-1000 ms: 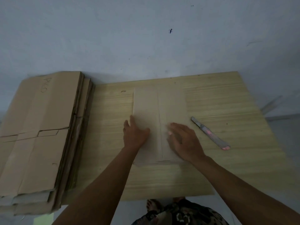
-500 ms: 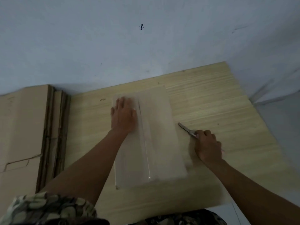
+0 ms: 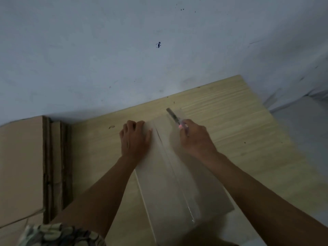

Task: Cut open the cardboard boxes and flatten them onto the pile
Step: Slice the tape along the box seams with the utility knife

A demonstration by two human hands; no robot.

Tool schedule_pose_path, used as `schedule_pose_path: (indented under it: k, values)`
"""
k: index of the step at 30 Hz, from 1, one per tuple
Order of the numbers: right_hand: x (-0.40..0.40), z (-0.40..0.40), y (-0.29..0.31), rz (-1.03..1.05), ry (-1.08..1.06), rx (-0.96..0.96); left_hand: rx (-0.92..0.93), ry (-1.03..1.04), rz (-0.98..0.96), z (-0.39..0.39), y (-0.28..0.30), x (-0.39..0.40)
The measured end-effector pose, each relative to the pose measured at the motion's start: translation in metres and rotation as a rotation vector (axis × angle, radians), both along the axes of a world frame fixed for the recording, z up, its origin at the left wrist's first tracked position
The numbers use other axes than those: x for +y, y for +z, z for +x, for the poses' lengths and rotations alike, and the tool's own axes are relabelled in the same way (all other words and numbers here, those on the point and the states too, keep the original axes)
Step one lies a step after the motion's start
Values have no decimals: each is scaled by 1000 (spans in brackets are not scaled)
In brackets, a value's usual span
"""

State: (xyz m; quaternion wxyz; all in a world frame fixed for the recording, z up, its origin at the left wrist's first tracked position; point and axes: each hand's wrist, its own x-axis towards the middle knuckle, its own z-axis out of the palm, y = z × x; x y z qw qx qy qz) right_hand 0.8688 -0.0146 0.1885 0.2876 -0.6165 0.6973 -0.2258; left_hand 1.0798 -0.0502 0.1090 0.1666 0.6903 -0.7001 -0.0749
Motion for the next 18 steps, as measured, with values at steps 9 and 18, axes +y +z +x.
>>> schedule_pose_path:
  k: [9,18]
  values:
    - [23,73,-6,222,68,240,37,11,-6,1,-6,-1]
    - [22,100,17,334,42,282,57,2,-12,1,-8,-1]
